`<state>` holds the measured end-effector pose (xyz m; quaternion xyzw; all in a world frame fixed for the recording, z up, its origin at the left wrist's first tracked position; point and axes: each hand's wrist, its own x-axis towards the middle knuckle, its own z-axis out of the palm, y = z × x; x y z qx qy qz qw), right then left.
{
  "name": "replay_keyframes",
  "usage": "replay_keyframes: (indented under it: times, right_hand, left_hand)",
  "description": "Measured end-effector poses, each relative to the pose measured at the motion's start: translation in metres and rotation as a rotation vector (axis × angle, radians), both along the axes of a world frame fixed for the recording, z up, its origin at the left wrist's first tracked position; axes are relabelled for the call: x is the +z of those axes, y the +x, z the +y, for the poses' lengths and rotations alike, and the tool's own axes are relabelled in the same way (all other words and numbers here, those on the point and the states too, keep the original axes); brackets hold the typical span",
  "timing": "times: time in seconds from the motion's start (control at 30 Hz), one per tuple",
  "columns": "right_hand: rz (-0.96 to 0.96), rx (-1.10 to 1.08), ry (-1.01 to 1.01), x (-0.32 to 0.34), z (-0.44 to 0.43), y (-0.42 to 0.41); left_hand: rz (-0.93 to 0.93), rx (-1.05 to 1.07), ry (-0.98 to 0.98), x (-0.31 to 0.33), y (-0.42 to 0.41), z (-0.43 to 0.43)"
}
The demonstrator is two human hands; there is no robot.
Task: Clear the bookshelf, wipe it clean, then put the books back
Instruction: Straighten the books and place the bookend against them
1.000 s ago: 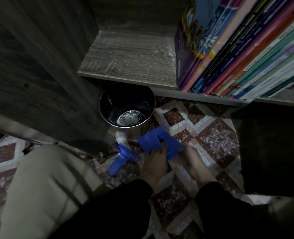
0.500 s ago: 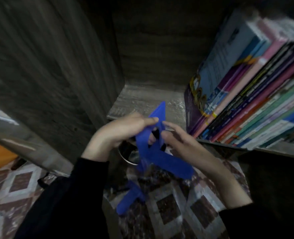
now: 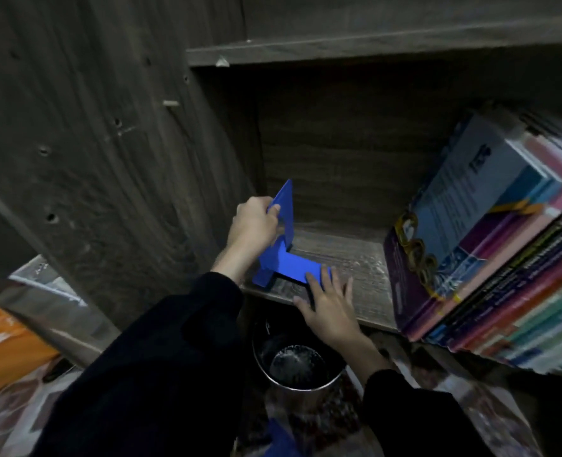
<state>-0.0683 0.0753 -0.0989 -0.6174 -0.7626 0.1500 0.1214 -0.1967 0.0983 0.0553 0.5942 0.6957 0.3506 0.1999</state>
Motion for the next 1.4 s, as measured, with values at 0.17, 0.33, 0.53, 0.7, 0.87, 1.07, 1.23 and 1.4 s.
replay_keyframes:
  times: [0.17, 0.33, 0.53, 0.7, 0.87, 1.07, 1.23, 1.4]
  right_hand:
    - [-0.046, 0.000, -0.094, -0.015, 0.010, -0.012]
    - [-0.166, -0.007, -0.100, -0.018, 0.019, -0.016]
    - [-0.156, -0.010, -0.121, -0.013, 0.045, -0.023]
    - [-0.111, -0.023, -0.113, -0.016, 0.068, -0.030]
    - [-0.096, -0.037, -0.054, -0.018, 0.084, -0.035]
    - [-0.097, -0.046, -0.088, -0.017, 0.090, -0.038]
    - [-0.070, -0.031, -0.160, -0.015, 0.095, -0.036]
    - [0.238, -0.029, -0.177, -0.003, 0.093, -0.013]
  left_hand:
    - [0.128, 0.102, 0.021, -0.026, 0.000, 0.013]
    - [0.223, 0.054, 0.327, -0.047, -0.009, 0.014]
    - [0.641, 0.010, 0.508, -0.088, -0.018, 0.007]
    - [0.928, 0.096, 0.348, -0.089, -0.022, 0.026]
    - [1.150, 0.153, 0.241, -0.079, -0.023, 0.041]
    - [1.119, 0.146, 0.202, -0.076, -0.023, 0.045]
    - [1.093, 0.126, 0.162, -0.071, -0.020, 0.042]
    - [0.979, 0.071, 0.104, -0.058, -0.013, 0.036]
